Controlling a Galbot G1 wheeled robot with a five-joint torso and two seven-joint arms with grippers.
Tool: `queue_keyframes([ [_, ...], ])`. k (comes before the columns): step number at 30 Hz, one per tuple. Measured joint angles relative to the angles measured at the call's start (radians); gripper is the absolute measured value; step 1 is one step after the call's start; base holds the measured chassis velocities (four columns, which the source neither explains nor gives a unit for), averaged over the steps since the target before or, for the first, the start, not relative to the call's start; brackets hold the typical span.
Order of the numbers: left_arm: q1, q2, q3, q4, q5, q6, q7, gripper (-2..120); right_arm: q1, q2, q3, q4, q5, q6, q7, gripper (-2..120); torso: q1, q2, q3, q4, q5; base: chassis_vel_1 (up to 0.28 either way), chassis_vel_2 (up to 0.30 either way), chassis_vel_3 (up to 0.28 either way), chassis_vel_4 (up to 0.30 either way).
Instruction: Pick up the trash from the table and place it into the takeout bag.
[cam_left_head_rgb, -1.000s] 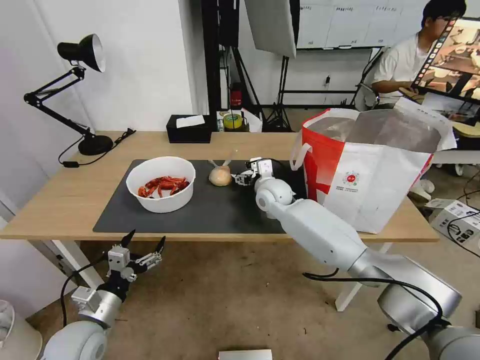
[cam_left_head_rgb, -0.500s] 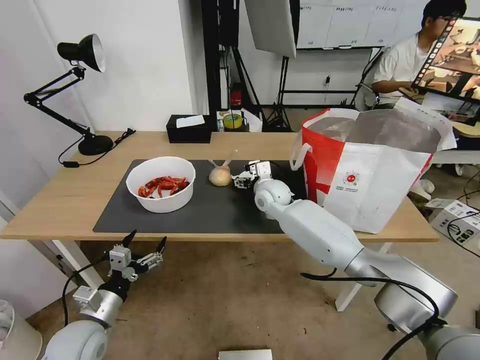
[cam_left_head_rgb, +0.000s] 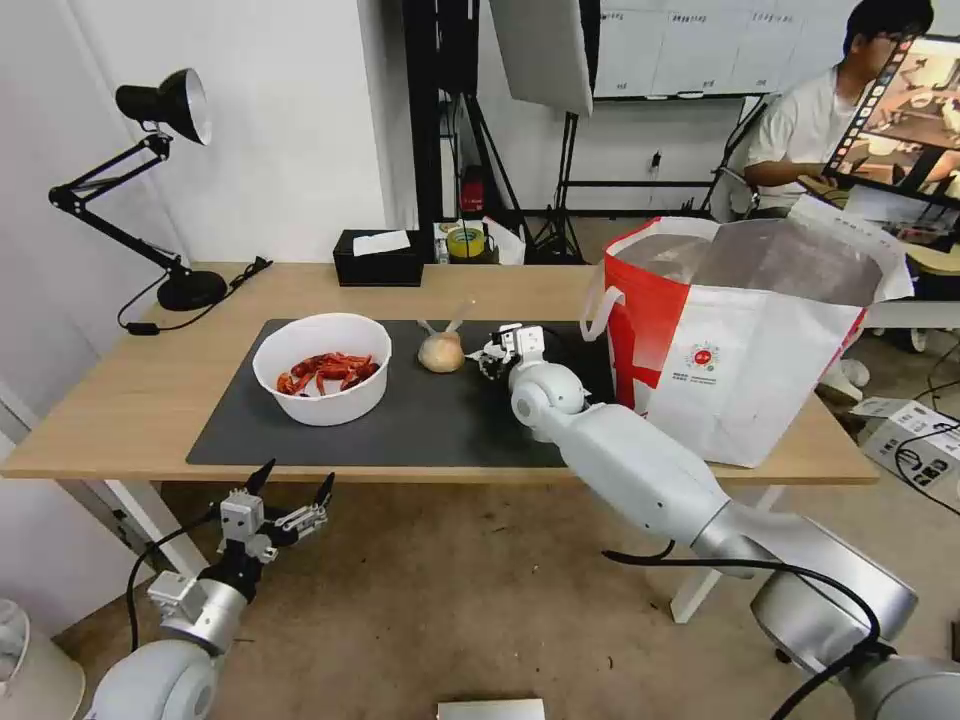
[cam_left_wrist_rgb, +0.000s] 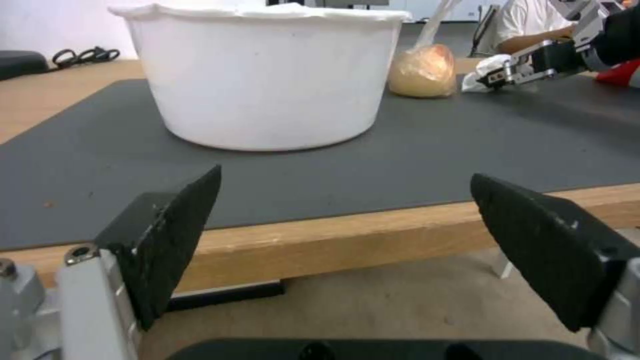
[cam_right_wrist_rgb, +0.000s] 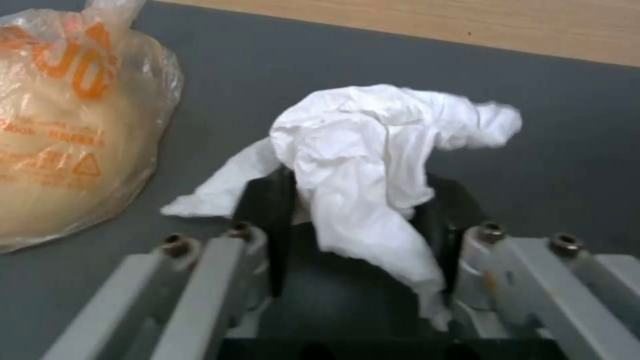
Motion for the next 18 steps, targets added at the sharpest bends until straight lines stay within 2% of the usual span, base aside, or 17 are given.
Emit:
queue_keyframes([
  [2, 0.0, -0.001, 0.001, -0.001, 0.0, 0.0, 0.0, 100, -0.002, -0.004, 0.0, 0.005, 0.0, 0.011, 0.0, 32, 0.0, 0.0, 0.0, 0.0, 0.0, 0.0, 0.0, 0.0, 0.0],
  [4, 0.001, -0.004, 0.002, -0.001, 0.0, -0.001, 0.0, 100, -0.01, -0.01, 0.0, 0.017, 0.0, 0.034, -0.003, 21, 0.0, 0.0, 0.0, 0.0, 0.0, 0.0, 0.0, 0.0, 0.0],
  [5, 0.001, -0.004, 0.002, -0.001, 0.0, -0.001, 0.0, 100, -0.01, -0.01, 0.0, 0.017, 0.0, 0.034, -0.003, 21, 0.0, 0.0, 0.0, 0.0, 0.0, 0.0, 0.0, 0.0, 0.0],
  [9, 0.004, -0.006, 0.003, -0.004, 0.0, -0.001, 0.0, 100, -0.032, -0.035, 0.0, 0.058, -0.002, 0.075, -0.014, 1, 0.0, 0.0, 0.0, 0.0, 0.0, 0.0, 0.0, 0.0, 0.0],
  [13, 0.005, -0.006, 0.003, -0.007, 0.0, -0.001, 0.0, 100, -0.042, -0.051, 0.0, 0.086, -0.003, 0.084, -0.015, 0, 0.0, 0.0, 0.0, 0.0, 0.0, 0.0, 0.0, 0.0, 0.0],
  [18, 0.008, -0.009, 0.003, -0.012, 0.0, -0.001, -0.001, 100, -0.081, -0.097, 0.013, 0.177, -0.034, 0.131, -0.023, 0, 0.0, 0.0, 0.0, 0.0, 0.0, 0.0, 0.0, 0.0, 0.0],
])
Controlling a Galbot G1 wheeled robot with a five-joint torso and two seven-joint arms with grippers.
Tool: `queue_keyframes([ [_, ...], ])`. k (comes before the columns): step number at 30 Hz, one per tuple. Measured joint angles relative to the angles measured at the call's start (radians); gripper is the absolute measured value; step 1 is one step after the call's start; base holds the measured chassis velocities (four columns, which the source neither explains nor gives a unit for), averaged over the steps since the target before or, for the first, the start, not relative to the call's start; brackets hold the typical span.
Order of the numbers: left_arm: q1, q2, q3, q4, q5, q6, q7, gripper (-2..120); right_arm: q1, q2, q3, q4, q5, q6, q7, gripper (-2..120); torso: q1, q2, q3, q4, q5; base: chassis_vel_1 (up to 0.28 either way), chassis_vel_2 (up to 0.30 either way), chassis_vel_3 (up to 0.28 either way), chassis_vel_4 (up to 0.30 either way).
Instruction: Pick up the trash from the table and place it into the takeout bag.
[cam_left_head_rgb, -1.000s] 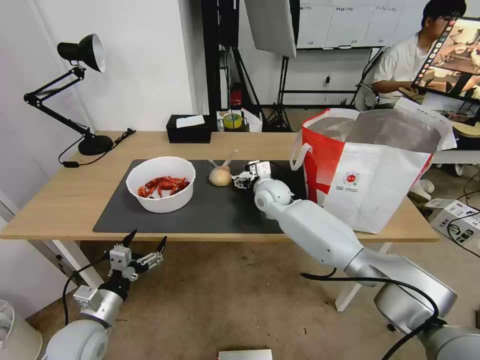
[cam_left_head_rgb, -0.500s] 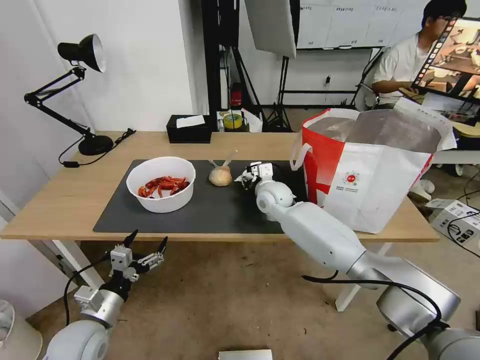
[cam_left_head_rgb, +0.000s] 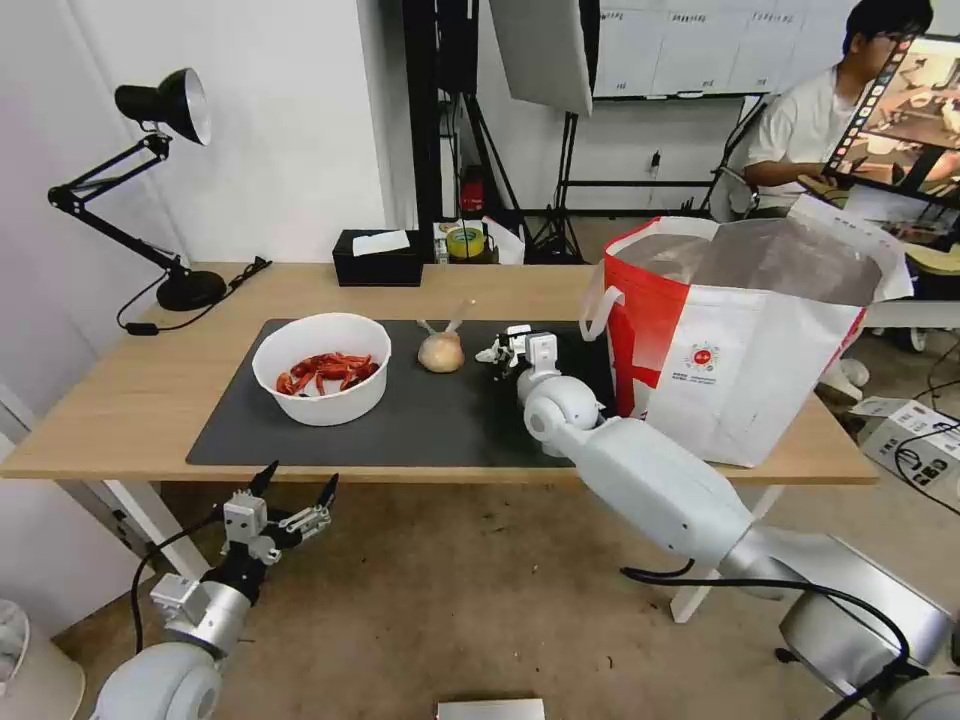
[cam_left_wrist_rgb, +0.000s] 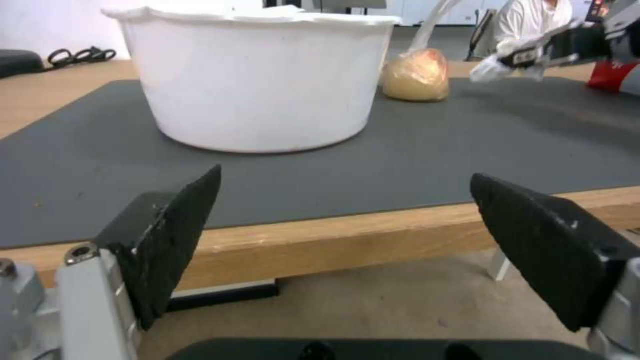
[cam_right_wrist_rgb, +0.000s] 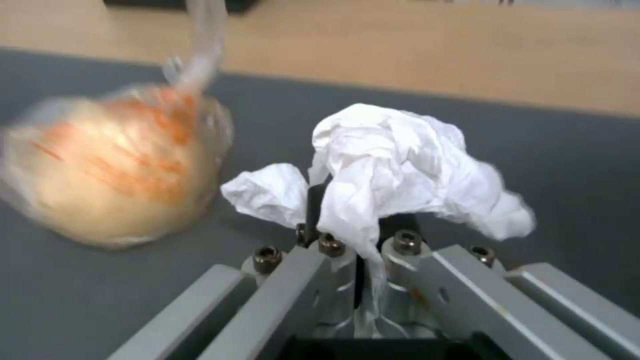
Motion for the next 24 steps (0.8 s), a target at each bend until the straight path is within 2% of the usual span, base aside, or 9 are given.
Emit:
queue_keyframes([
  [5, 0.006, -0.004, -0.002, -0.008, 0.0, 0.0, -0.001, 100, -0.052, -0.057, 0.021, 0.099, -0.137, 0.098, -0.011, 0, 0.0, 0.0, 0.0, 0.0, 0.0002, 0.0, 0.0, 0.0, 0.0],
  [12, 0.013, -0.008, -0.006, -0.012, 0.001, 0.0, -0.001, 100, -0.088, -0.124, 0.064, 0.181, -0.288, 0.18, -0.046, 0, 0.0, 0.0, 0.0, 0.0, 0.0002, 0.0, 0.0, 0.0, 0.0],
  [15, 0.015, -0.009, -0.008, -0.014, 0.001, 0.0, -0.001, 100, -0.098, -0.16, 0.088, 0.231, -0.332, 0.189, -0.058, 0, 0.0, 0.0, 0.0, -0.0001, 0.0002, 0.0, 0.0, 0.0, 0.0],
  [17, 0.017, -0.008, -0.008, -0.017, 0.001, 0.0, -0.002, 100, -0.1, -0.22, 0.127, 0.304, -0.379, 0.189, -0.08, 0, 0.0, 0.0, 0.0, 0.0001, 0.0, 0.0, 0.0, 0.0, 0.0],
  [18, 0.017, -0.008, -0.008, -0.017, 0.001, 0.0, -0.002, 100, -0.1, -0.22, 0.127, 0.304, -0.379, 0.189, -0.08, 0, 0.0, 0.0, 0.0, 0.0001, 0.0, 0.0, 0.0, 0.0, 0.0],
  [21, 0.013, -0.004, -0.001, -0.019, 0.001, 0.0, -0.003, 100, -0.097, -0.313, 0.192, 0.383, -0.492, 0.197, -0.114, 0, 0.0, 0.0, 0.0, -0.0002, 0.0, 0.0, 0.0, 0.0, 0.0],
  [22, 0.013, -0.004, -0.001, -0.019, 0.001, 0.0, -0.003, 100, -0.097, -0.313, 0.192, 0.383, -0.492, 0.197, -0.114, 0, 0.0, 0.0, 0.0, -0.0002, 0.0, 0.0, 0.0, 0.0, 0.0],
  [24, 0.011, -0.007, 0.008, -0.022, 0.001, 0.002, -0.003, 100, -0.113, -0.333, 0.225, 0.419, -0.552, 0.189, -0.038, 0, 0.0, 0.0, 0.0, 0.0, 0.0001, 0.0, 0.0, 0.0, 0.0],
])
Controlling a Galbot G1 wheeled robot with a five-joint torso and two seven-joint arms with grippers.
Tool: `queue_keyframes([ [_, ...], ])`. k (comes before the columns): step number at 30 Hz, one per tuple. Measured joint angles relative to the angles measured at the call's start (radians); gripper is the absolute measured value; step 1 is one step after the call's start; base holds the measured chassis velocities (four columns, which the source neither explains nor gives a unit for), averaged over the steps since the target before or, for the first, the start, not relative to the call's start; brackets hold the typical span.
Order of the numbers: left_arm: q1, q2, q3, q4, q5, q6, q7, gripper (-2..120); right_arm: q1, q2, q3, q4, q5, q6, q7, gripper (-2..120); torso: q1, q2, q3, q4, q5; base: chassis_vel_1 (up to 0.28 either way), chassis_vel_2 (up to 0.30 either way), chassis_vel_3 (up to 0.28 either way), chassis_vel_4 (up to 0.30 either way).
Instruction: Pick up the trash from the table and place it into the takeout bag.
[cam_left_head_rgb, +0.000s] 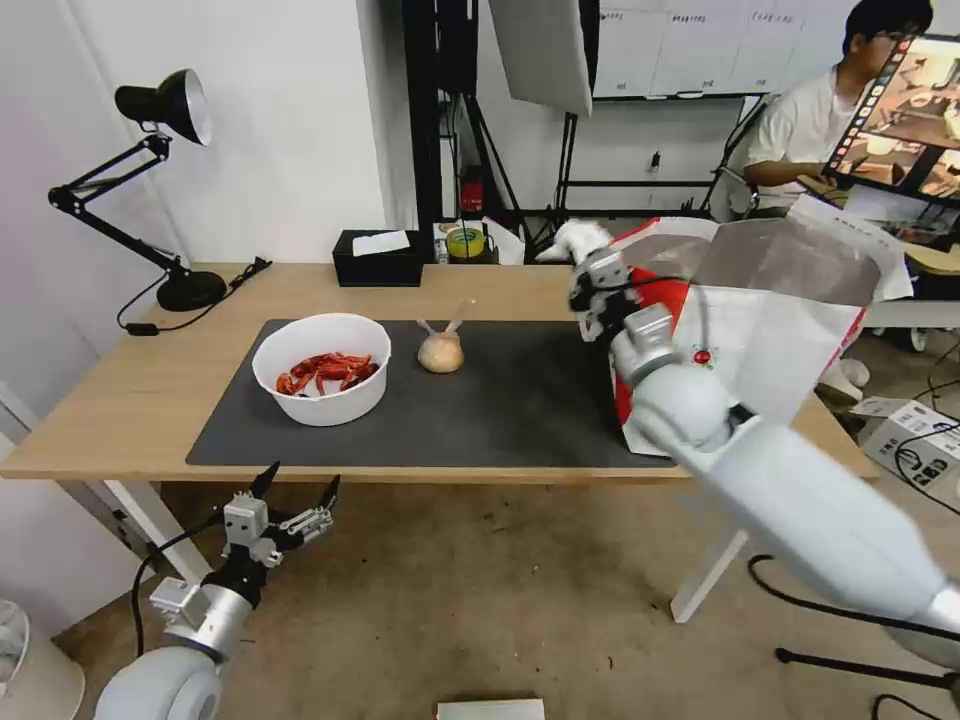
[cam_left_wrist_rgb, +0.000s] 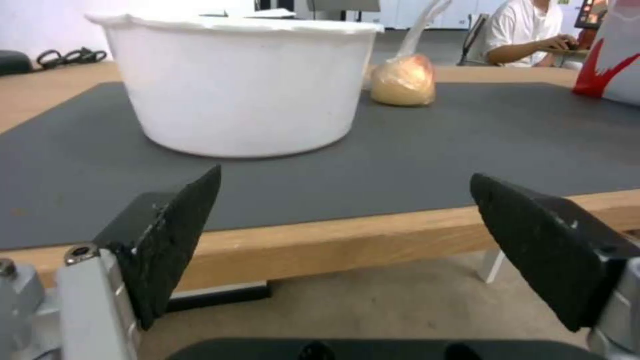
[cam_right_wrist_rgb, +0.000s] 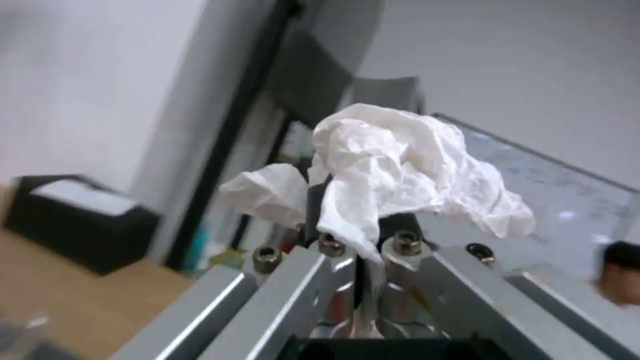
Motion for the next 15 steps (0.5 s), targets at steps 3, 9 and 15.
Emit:
queue_keyframes([
  [3, 0.0, -0.002, 0.004, -0.001, 0.001, 0.0, 0.0, 100, -0.016, 0.006, 0.013, 0.027, 0.006, -0.043, 0.12, 0, 0.0, 0.0, 0.0, -0.0001, 0.0, 0.0, 0.0, 0.0, 0.0],
  [9, 0.011, -0.001, 0.001, -0.004, 0.001, 0.001, -0.001, 100, -0.029, 0.059, 0.043, 0.058, 0.144, -0.141, 0.462, 0, 0.0, 0.0, 0.0, 0.0001, 0.0001, 0.0, 0.0, 0.0, 0.0],
  [15, 0.016, -0.001, -0.004, -0.008, 0.001, 0.001, -0.001, 100, 0.001, 0.053, 0.045, 0.064, 0.235, -0.17, 0.544, 0, 0.0, 0.0, 0.0, 0.0001, -0.0001, 0.0, 0.0, 0.0, 0.0],
])
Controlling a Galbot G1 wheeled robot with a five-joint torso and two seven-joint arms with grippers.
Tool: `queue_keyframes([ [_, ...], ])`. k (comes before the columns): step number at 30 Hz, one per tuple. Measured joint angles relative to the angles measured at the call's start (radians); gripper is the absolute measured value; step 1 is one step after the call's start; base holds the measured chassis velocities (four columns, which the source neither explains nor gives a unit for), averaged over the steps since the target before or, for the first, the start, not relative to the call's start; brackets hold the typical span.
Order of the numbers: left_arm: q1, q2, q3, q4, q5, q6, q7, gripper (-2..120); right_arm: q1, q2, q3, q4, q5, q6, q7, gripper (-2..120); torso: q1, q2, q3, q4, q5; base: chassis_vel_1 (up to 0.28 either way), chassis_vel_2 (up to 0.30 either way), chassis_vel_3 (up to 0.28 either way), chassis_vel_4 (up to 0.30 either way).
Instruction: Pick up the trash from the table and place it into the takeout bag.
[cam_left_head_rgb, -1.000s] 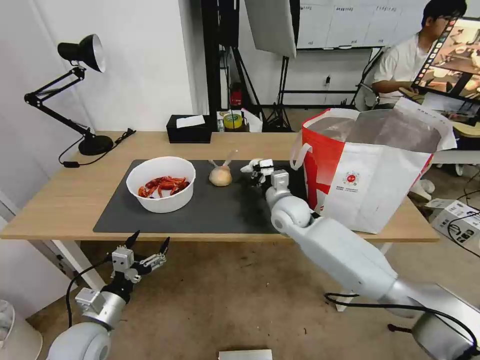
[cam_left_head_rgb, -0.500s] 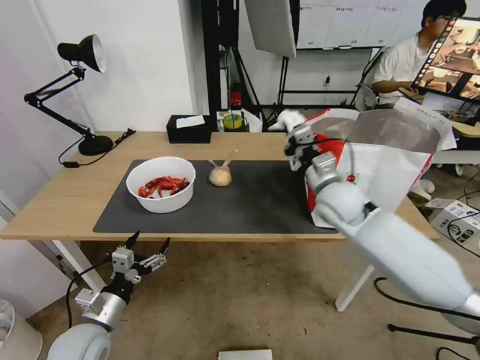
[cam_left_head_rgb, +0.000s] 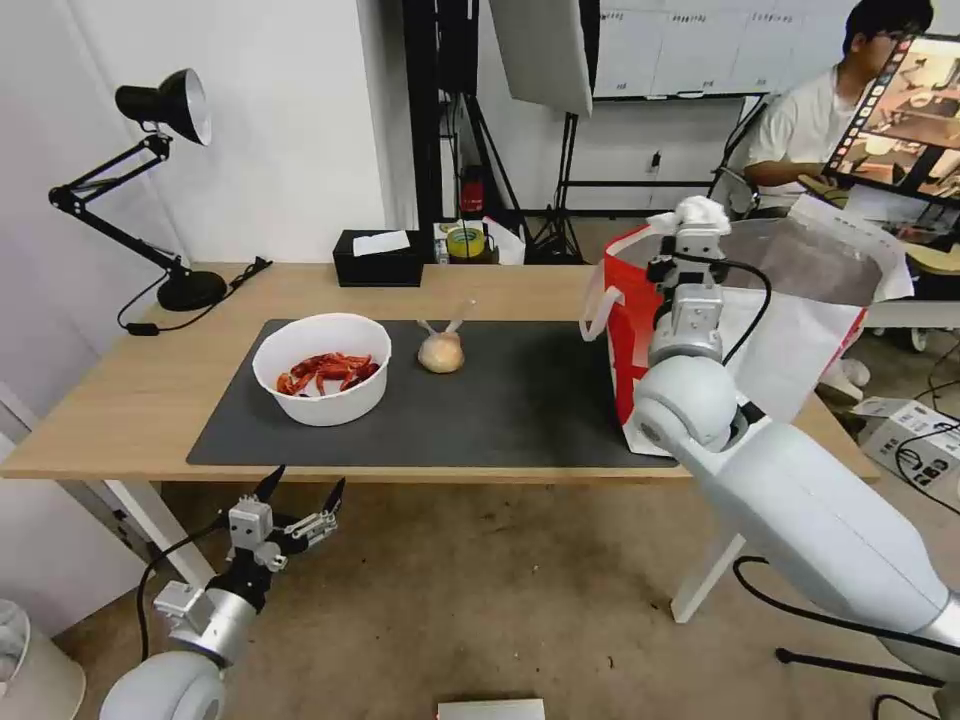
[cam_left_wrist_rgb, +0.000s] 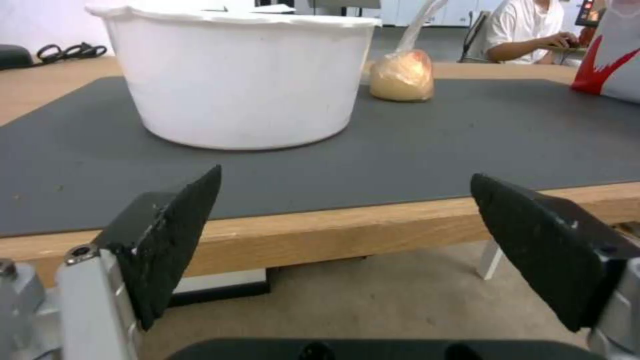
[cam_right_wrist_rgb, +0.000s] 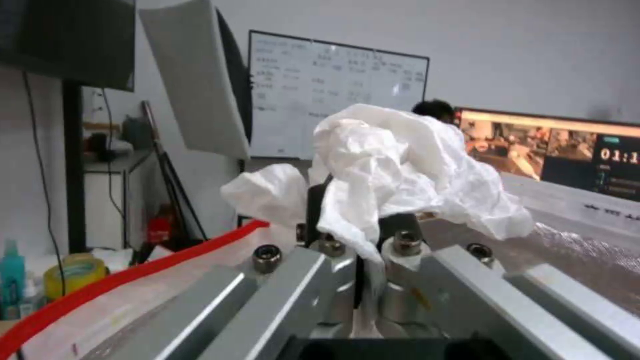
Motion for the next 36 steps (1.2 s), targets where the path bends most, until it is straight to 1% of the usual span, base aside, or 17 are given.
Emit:
queue_keyframes([
  [5, 0.002, 0.001, 0.002, -0.008, 0.001, 0.001, 0.0, 100, 0.032, -0.009, -0.01, 0.007, 0.086, -0.006, 0.04, 0, 0.0, 0.0, 0.0, 0.0, -0.0001, 0.0, 0.0, 0.0, 0.0],
  [10, 0.003, 0.006, 0.003, -0.014, 0.002, 0.003, 0.0, 100, 0.037, -0.013, -0.011, 0.011, 0.12, -0.011, 0.052, 0, 0.0, 0.0, 0.0, 0.0, 0.0, 0.0, 0.0, 0.0, 0.0],
  [14, 0.003, 0.007, 0.003, -0.014, 0.001, 0.003, 0.0, 100, 0.036, -0.024, -0.01, 0.019, 0.135, -0.029, 0.058, 4, 0.0, 0.0, 0.0, 0.0, 0.0, 0.0, 0.0, 0.0, 0.0],
  [16, 0.004, 0.008, 0.003, -0.014, 0.001, 0.003, 0.0, 100, 0.033, -0.03, -0.007, 0.024, 0.15, -0.033, 0.058, 15, 0.0, 0.0, 0.0, -0.0001, 0.0001, 0.0, 0.0, 0.0, 0.0],
  [17, 0.004, 0.008, 0.003, -0.014, 0.001, 0.003, 0.0, 100, 0.033, -0.03, -0.007, 0.024, 0.15, -0.033, 0.058, 15, 0.0, 0.0, 0.0, -0.0001, 0.0001, 0.0, 0.0, 0.0, 0.0],
  [20, 0.0, 0.008, 0.012, -0.015, 0.001, 0.004, 0.0, 100, 0.032, -0.044, 0.002, 0.036, 0.199, -0.034, 0.059, 30, 0.0, 0.0, 0.0, -0.0001, 0.0, 0.0, 0.0, 0.0, 0.0],
  [21, 0.0, 0.008, 0.012, -0.015, 0.001, 0.004, 0.0, 100, 0.032, -0.044, 0.002, 0.036, 0.199, -0.034, 0.059, 30, 0.0, 0.0, 0.0, -0.0001, 0.0, 0.0, 0.0, 0.0, 0.0],
  [22, -0.001, 0.008, 0.013, -0.015, 0.001, 0.004, 0.0, 100, 0.032, -0.044, 0.002, 0.037, 0.204, -0.033, 0.059, 34, 0.0, 0.0, 0.0, -0.0001, 0.0, 0.0, 0.0, 0.0, 0.0],
  [24, -0.003, 0.011, 0.014, -0.013, 0.0, 0.005, 0.0, 100, 0.036, -0.045, 0.002, 0.039, 0.209, -0.033, 0.058, 45, 0.0, 0.0, 0.0, 0.0, 0.0, 0.0, 0.0, 0.0, 0.0],
  [25, -0.003, 0.011, 0.014, -0.013, 0.0, 0.005, 0.0, 100, 0.036, -0.045, 0.002, 0.039, 0.209, -0.033, 0.058, 45, 0.0, 0.0, 0.0, 0.0, 0.0, 0.0, 0.0, 0.0, 0.0],
  [28, -0.003, 0.013, 0.013, -0.012, -0.001, 0.005, 0.0, 100, 0.041, -0.046, 0.001, 0.039, 0.212, -0.032, 0.057, 61, 0.0, 0.0, 0.0, -0.0001, 0.0, 0.0, 0.0, 0.0, 0.0],
  [29, -0.003, 0.013, 0.013, -0.012, -0.001, 0.005, 0.0, 100, 0.041, -0.046, 0.001, 0.039, 0.212, -0.032, 0.057, 61, 0.0, 0.0, 0.0, -0.0001, 0.0, 0.0, 0.0, 0.0, 0.0],
  [31, -0.002, 0.013, 0.012, -0.012, -0.001, 0.005, 0.001, 100, 0.044, -0.046, -0.001, 0.039, 0.214, -0.032, 0.055, 71, 0.0, 0.0, 0.0, 0.0, 0.0, 0.0, 0.0, 0.0, 0.0],
  [32, -0.002, 0.013, 0.012, -0.012, -0.001, 0.005, 0.001, 100, 0.044, -0.046, -0.001, 0.039, 0.214, -0.032, 0.055, 71, 0.0, 0.0, 0.0, 0.0, 0.0, 0.0, 0.0, 0.0, 0.0],
  [34, -0.002, 0.013, 0.012, -0.012, -0.002, 0.005, 0.001, 100, 0.046, -0.046, -0.001, 0.039, 0.217, -0.032, 0.053, 82, 0.0, 0.0, 0.0, 0.0, 0.0, 0.0, 0.0, 0.0, 0.0],
  [35, -0.002, 0.013, 0.012, -0.012, -0.002, 0.005, 0.001, 100, 0.046, -0.046, -0.001, 0.039, 0.217, -0.032, 0.053, 82, 0.0, 0.0, 0.0, 0.0, 0.0, 0.0, 0.0, 0.0, 0.0],
  [36, -0.002, 0.013, 0.012, -0.012, -0.002, 0.005, 0.001, 100, 0.046, -0.048, -0.002, 0.039, 0.218, -0.032, 0.052, 86, 0.0, 0.0, 0.0, 0.0, 0.0, 0.0, 0.0, 0.0, 0.0],
])
